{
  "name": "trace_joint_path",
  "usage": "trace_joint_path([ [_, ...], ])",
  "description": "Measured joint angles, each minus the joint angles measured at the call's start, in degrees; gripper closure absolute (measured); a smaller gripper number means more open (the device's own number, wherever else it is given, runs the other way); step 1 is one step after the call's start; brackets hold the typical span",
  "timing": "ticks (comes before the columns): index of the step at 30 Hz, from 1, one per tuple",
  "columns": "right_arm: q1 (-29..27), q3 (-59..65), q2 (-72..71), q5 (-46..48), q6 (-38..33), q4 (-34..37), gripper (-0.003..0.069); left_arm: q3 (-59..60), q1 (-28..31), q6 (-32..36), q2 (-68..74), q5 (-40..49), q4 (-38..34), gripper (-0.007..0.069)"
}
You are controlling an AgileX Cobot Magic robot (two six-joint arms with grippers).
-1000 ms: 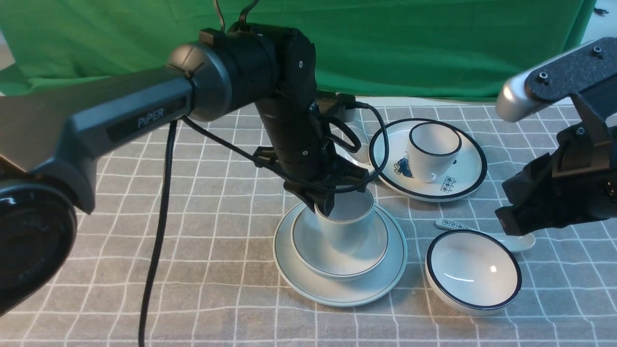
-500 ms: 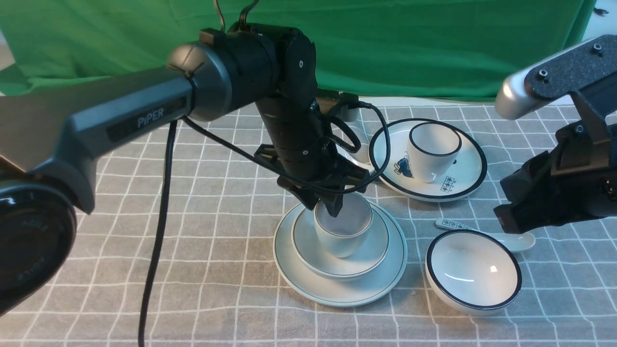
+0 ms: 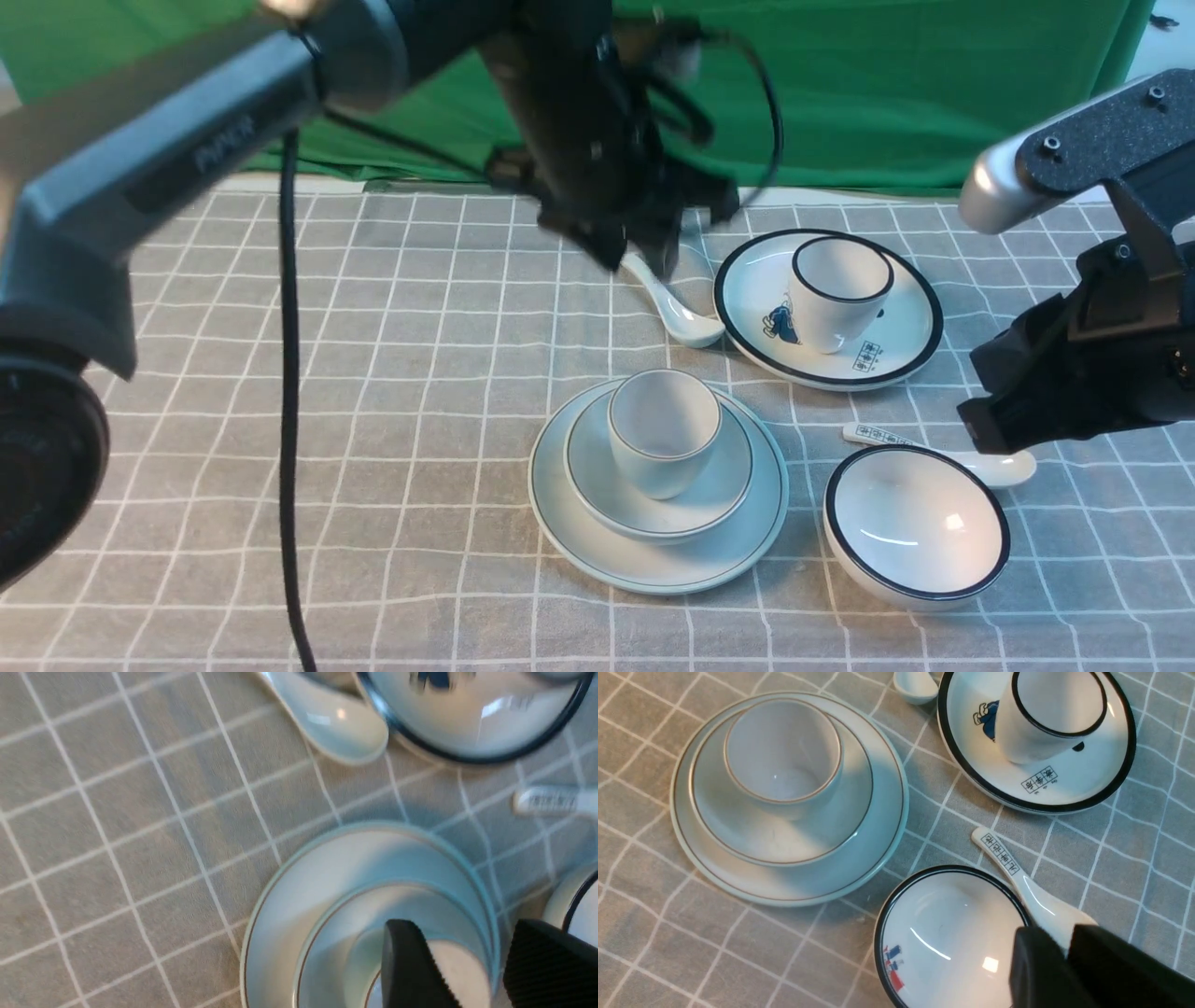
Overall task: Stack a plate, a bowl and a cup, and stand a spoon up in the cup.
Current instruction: Use the right arm to grab a blue soup spoon
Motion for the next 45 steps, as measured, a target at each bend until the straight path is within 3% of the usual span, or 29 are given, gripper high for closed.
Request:
trace_joint_path([
  [5,0.0,0.0,0.0,0.1,1.0,0.0,0.0515,-11.9,7.4,-1.2,7.8,-0.2,-9.0,0.0375],
  [8,0.0,0.0,0.0,0.2,1.1,0.0,0.0515,-16.9,10.0,-0.7,14.6,-1.8,-10.8,0.0367],
  [17,0.0,0.0,0.0,0.1,1.3,0.0,0.0515,-22.9,13.2,4.3,25.5,-8.6,-21.1,0.0210],
  [25,0.0,0.0,0.0,0.0,1.7,0.0,0.0515,-23.0,12.8,5.6,28.4,-10.6,-22.7,0.0156],
  [33,0.0,0.0,0.0,-0.1,2.0,0.0,0.0515,-23.0,12.8,5.8,30.1,-10.6,-22.9,0.0153],
  [45,0.0,0.0,0.0,-0.9,2.1,0.0,0.0515,-23.0,12.8,12.1,31.6,-7.6,-24.2,0.0153],
])
